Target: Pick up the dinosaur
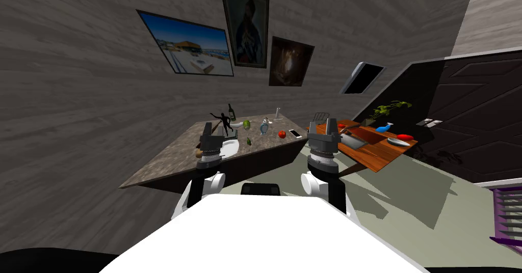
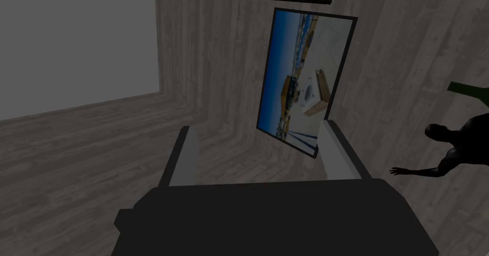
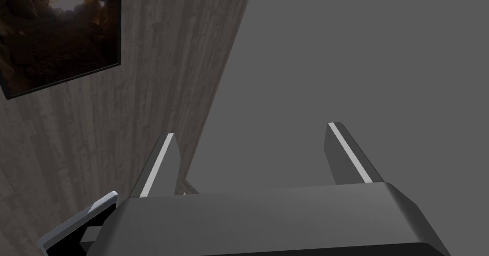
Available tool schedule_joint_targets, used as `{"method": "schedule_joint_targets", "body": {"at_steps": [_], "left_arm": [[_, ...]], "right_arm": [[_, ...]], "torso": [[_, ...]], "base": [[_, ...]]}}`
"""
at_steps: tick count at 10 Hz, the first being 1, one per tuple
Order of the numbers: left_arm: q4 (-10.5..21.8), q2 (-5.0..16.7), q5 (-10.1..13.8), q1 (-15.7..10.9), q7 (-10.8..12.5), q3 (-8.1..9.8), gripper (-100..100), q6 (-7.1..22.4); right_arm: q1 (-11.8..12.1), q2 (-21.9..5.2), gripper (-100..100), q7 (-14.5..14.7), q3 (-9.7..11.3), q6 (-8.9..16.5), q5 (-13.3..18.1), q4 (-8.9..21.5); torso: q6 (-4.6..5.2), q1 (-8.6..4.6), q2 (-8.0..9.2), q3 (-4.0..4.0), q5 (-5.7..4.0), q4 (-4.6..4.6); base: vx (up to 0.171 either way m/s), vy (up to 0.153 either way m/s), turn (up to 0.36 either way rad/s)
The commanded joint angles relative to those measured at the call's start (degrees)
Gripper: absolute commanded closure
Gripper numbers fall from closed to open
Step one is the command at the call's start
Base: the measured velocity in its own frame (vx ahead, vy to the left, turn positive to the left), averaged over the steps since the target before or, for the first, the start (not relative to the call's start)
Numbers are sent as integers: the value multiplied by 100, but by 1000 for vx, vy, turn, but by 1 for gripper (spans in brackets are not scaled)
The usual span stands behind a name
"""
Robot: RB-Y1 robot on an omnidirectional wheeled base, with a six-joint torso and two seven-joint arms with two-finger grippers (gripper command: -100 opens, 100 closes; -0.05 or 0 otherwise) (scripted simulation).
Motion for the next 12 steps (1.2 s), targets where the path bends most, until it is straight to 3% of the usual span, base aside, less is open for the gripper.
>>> {"method": "schedule_joint_targets", "body": {"at_steps": [1, 7, 12], "left_arm": [[-4, 255, 8, -19, 81, 40, -100, 210], [-20, 820, 22, -101, 475, 251, -100, 1058], [-29, 1050, 22, -145, 707, 380, -100, 1687]], "right_arm": [[0, 0, 0, 0, 0, 0, 0, 0], [-1, 0, 0, 0, 0, 0, 0, 0], [0, -1, 0, 0, 0, 0, 0, 0]], "torso": [[0, 0, 0, 0, 0, 0], [1, 20, 8, 5, 5, 2], [1, 24, 6, 4, 5, 2]], "base": [[-3, 26, -124], [-26, 62, -155], [-25, 56, -113]]}}
